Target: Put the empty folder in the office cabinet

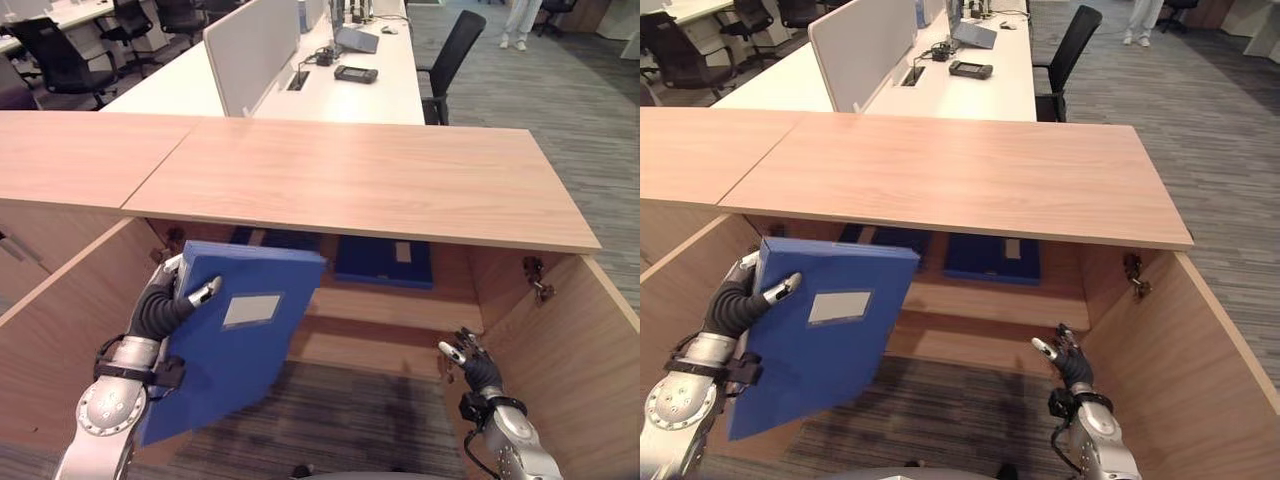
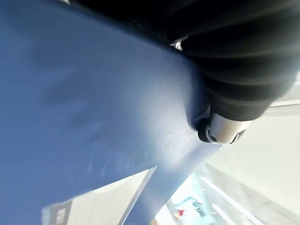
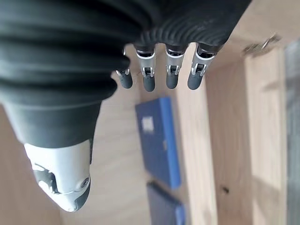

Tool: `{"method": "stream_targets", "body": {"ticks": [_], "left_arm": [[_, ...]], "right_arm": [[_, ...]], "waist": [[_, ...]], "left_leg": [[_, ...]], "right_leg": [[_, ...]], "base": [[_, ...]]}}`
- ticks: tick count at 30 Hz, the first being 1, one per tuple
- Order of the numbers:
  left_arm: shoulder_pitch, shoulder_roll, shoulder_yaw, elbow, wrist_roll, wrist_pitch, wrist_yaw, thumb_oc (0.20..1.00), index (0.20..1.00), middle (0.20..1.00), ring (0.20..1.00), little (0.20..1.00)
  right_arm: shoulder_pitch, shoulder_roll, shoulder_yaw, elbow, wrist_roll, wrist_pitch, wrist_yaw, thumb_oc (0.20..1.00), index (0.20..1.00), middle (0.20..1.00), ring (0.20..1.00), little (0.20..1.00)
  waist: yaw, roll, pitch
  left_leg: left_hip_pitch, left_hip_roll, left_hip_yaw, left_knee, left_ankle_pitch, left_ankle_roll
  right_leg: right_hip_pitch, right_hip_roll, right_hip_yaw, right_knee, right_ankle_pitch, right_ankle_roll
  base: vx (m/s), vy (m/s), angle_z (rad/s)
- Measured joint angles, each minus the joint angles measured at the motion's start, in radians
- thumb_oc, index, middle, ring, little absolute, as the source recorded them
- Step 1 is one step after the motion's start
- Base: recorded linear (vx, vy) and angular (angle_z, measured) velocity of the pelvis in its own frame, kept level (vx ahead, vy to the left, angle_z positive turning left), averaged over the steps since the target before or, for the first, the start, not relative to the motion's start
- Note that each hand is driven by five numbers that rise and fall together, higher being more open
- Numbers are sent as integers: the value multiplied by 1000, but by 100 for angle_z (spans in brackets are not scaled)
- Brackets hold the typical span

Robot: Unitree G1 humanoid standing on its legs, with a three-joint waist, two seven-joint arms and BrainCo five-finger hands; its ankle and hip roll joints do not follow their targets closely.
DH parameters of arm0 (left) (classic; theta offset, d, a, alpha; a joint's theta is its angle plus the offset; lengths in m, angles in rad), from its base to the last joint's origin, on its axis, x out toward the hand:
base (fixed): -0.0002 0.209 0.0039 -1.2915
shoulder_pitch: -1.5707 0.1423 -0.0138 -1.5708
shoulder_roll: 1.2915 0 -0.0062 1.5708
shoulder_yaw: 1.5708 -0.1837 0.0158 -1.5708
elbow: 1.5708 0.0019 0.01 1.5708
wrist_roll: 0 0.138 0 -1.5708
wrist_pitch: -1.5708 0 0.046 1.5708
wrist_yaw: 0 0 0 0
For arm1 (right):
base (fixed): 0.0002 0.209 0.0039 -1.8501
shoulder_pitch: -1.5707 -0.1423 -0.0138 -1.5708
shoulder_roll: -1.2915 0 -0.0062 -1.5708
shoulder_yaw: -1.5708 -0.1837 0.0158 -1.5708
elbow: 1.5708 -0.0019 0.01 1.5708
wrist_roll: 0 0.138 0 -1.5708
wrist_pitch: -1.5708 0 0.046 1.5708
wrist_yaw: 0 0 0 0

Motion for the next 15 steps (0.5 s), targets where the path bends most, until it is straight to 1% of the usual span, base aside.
{"method": "stream_targets", "body": {"ticks": [4, 6, 8, 11, 15], "left_arm": [[-87, -13, -56, -1, 26, -5, 14, 200, 200, 200, 200, 200], [-118, -13, -73, 0, 46, -10, 21, 200, 200, 200, 200, 200], [-155, -11, -83, 1, 61, -10, 44, 200, 200, 200, 200, 200], [-176, -13, -85, 1, 61, -10, 57, 200, 200, 200, 200, 200], [-197, -11, -122, 1, 64, -10, 78, 200, 200, 200, 200, 200]], "right_arm": [[-25, 26, 120, -24, 0, 2, 41, 1000, 1000, 1000, 1000, 1000], [-30, 44, 134, -27, 1, 8, 64, 1000, 1000, 1000, 1000, 1000], [-55, 45, 181, -27, 1, 22, 73, 1000, 1000, 1000, 1000, 1000], [-95, 46, 234, -26, 1, 24, 76, 1000, 1000, 1000, 1000, 1000], [-155, 49, 291, -26, 5, 34, 99, 1000, 1000, 1000, 1000, 1000]], "waist": [[-2, 1, 0], [-2, 1, 1], [-2, -1, 1], [-2, -1, 1], [2, -1, 1]], "left_leg": [[2, 1, 3, 0, 0, 0], [2, 0, 4, 0, 0, 0], [-1, 0, 6, 0, 0, 0], [-3, 0, 6, 0, 0, 0], [-2, 0, 6, 0, 0, 0]], "right_leg": [[0, 1, 3, 0, 2, -1], [0, 0, 3, 0, 2, -1], [-3, 0, 4, 0, 2, -1], [-5, 1, 4, 0, 2, -2], [-5, 0, 4, 0, 2, -2]], "base": [[0, 0, 0], [0, 0, 0], [0, 0, 0], [0, 0, 0], [0, 0, 0]]}}
